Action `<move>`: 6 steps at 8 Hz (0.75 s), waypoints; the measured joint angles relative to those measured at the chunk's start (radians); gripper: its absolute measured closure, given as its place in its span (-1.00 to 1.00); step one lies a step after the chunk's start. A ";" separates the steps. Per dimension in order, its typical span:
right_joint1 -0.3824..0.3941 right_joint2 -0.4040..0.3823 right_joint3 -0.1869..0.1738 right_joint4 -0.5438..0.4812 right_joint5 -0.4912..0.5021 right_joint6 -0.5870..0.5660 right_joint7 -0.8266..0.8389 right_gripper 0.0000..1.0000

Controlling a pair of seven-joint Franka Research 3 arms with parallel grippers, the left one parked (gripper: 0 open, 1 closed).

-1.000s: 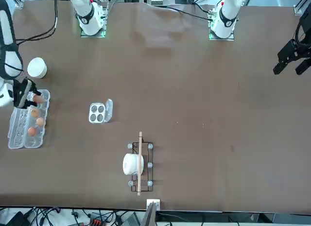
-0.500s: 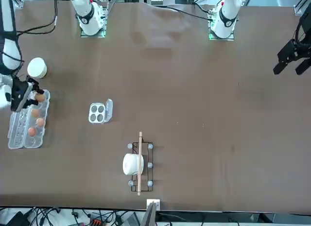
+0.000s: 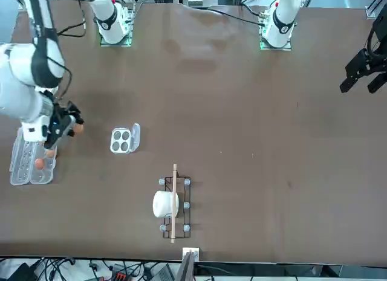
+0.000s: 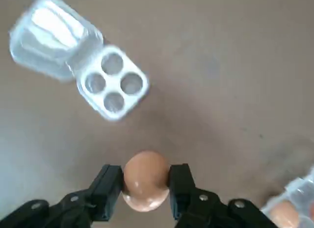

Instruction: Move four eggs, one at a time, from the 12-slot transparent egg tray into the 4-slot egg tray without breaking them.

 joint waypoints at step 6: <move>0.210 0.125 -0.001 -0.004 -0.002 0.161 0.387 -0.13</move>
